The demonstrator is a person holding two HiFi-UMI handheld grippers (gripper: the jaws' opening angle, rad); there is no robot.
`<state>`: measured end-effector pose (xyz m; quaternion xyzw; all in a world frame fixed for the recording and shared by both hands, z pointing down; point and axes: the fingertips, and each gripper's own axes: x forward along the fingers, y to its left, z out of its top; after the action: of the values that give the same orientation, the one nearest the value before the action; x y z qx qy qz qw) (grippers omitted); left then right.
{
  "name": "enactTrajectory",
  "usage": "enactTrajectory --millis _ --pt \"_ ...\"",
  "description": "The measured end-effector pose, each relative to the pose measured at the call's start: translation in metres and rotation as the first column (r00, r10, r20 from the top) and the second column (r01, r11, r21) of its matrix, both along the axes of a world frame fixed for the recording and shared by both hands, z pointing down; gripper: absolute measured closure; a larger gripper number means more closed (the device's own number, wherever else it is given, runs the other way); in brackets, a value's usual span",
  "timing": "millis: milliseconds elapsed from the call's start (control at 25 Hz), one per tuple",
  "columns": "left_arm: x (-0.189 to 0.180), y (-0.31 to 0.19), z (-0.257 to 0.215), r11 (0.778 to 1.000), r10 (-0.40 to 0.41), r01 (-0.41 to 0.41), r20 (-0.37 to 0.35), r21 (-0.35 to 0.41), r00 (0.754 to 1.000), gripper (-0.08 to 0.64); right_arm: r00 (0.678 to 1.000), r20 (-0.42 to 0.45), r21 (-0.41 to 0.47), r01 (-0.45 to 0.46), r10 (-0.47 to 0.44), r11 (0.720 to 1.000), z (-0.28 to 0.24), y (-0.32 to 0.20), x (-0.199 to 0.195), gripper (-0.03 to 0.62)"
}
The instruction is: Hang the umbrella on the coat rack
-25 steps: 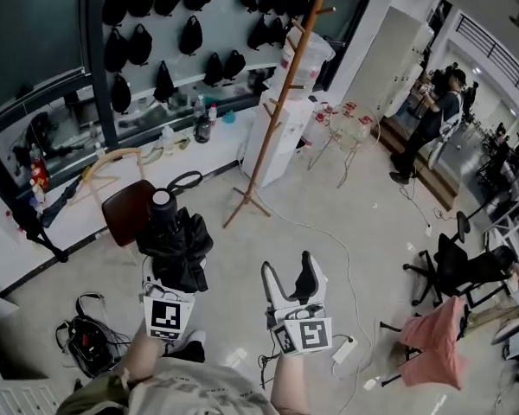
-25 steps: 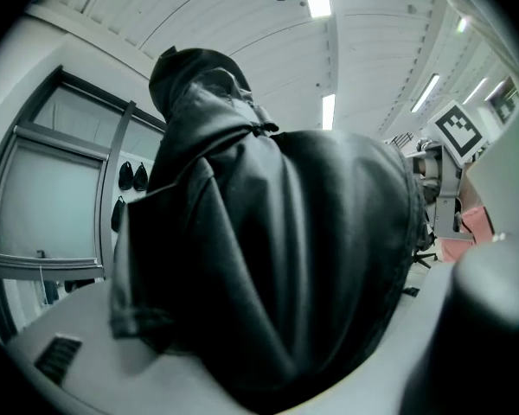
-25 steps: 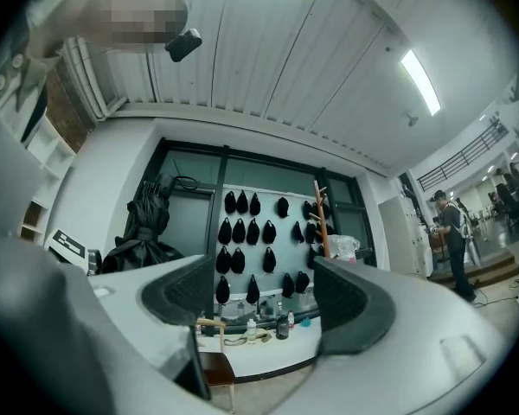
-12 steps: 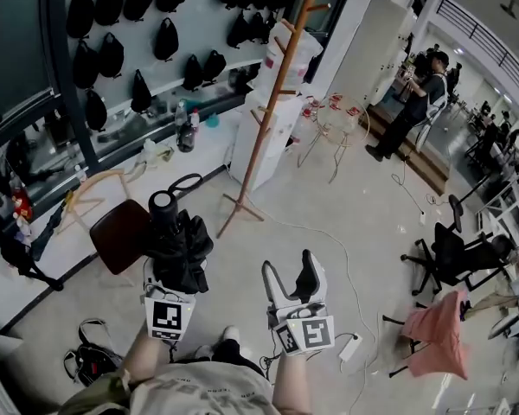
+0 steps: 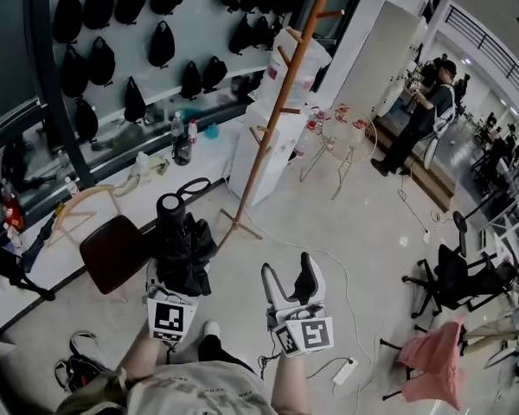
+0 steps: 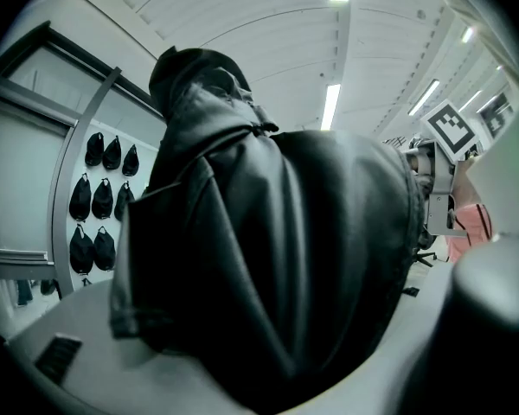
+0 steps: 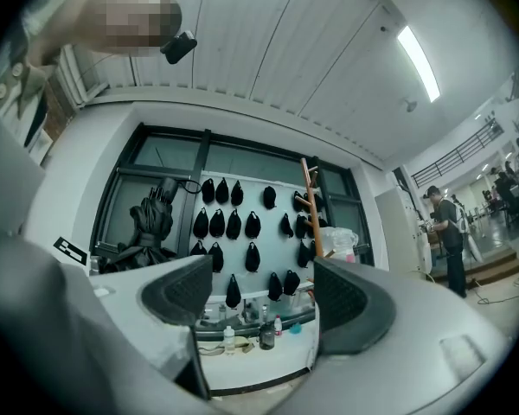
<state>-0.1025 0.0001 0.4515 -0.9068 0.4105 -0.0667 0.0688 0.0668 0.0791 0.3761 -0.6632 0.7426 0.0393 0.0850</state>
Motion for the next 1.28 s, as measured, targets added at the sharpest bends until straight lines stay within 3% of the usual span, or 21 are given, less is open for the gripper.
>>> enactTrajectory --millis 320,800,1120,1280 --pt "0.057 -0.075 -0.006 0.999 -0.022 0.022 0.028 0.025 0.999 0.221 0.999 0.003 0.006 0.045 -0.045 0.999 -0.005 -0.081 0.06 0.235" --pt "0.111 -0.184 0.025 1.0 0.026 -0.025 0.068 -0.01 0.997 0.221 0.997 0.036 -0.021 0.067 -0.066 0.998 0.018 -0.191 0.098 0.235" --pt "0.141 -0.26 0.047 0.994 0.097 -0.093 0.064 -0.056 0.993 0.221 0.982 0.071 0.002 0.175 -0.175 0.985 0.016 -0.267 0.096 0.235" --pt "0.158 -0.285 0.056 0.989 0.14 -0.136 0.08 -0.052 0.987 0.221 0.957 0.074 0.018 0.28 -0.28 0.96 0.013 -0.299 0.084 0.235"
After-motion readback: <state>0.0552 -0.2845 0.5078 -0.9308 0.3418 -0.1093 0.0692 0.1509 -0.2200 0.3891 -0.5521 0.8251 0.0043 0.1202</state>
